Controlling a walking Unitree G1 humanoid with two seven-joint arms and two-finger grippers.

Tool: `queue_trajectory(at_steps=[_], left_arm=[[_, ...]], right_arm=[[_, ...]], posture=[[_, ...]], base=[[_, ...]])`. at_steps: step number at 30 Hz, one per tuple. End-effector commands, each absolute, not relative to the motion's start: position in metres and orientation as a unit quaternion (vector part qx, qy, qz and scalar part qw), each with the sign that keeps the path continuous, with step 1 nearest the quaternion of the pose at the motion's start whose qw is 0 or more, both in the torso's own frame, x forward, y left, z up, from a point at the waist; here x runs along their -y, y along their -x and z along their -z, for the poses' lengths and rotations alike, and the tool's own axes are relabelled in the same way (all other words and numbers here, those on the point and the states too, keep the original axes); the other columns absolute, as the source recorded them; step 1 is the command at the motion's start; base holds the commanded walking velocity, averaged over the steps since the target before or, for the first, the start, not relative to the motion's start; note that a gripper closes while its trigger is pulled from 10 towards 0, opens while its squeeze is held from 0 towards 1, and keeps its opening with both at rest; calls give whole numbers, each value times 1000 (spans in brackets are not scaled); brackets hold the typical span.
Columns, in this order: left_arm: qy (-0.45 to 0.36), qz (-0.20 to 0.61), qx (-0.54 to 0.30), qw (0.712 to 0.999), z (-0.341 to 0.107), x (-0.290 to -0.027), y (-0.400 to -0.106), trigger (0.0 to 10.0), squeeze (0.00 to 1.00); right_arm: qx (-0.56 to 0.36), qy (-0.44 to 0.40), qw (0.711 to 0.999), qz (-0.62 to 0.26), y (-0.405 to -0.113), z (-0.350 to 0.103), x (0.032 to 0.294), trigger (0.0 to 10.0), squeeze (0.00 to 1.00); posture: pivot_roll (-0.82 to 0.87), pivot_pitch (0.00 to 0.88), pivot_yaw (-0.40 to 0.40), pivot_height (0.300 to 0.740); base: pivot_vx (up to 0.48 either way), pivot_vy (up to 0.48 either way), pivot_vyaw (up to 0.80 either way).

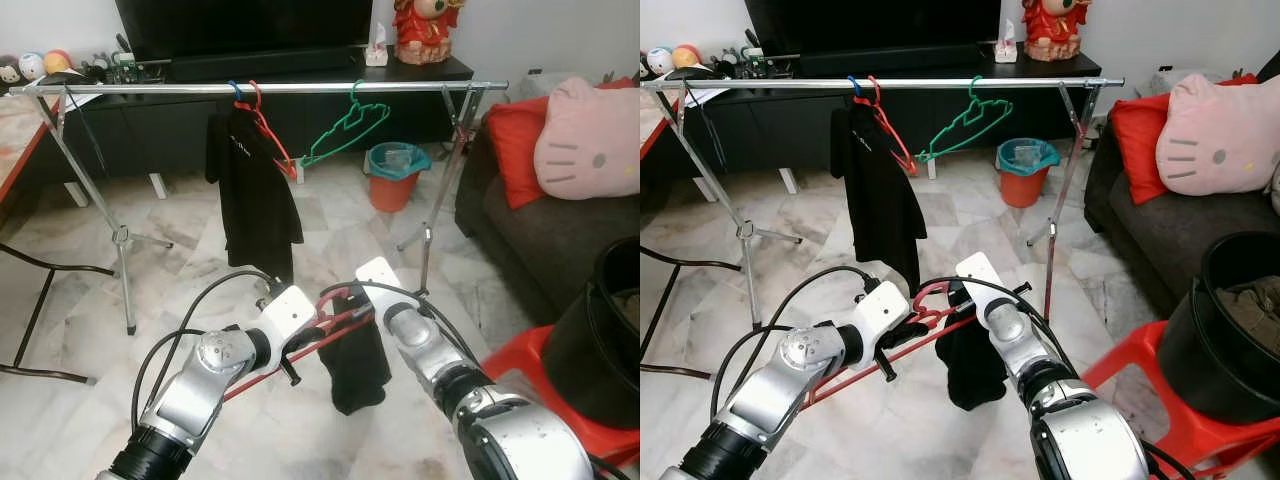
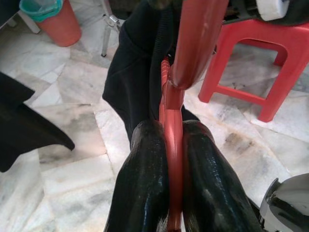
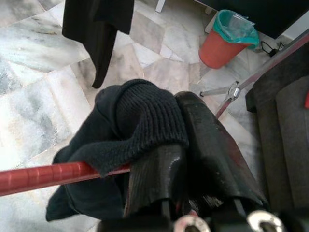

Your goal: Hang hanger

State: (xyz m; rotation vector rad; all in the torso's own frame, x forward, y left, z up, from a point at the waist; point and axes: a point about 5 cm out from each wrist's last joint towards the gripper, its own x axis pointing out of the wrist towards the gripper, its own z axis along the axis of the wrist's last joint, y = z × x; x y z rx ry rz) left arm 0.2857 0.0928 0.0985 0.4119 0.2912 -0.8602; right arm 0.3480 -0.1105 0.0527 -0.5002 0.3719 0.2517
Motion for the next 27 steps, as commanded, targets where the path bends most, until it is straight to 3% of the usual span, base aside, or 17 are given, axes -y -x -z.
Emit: queue_trajectory(at_steps=[1,21,27], left_arm=[[-210,383,-138,889,-102,-100,-292,10000,0],[-223,284,-220,906,-88,-123,-302,10000,0],[-194,274,-215,917,-86,-118,-305,10000,0]], right_arm=[[-177,242,945,-131,-347,-52,107,10000,0],[-180,238,944,-143,-344,-50,98,10000,0],[-181,193,950,-164,-341,-50,84,10000,0]], posture=[[14,0,-26,740],[21,0,-29,740],[21,0,-29,740]], base=[[0,0,0],[0,0,0],[0,0,0]])
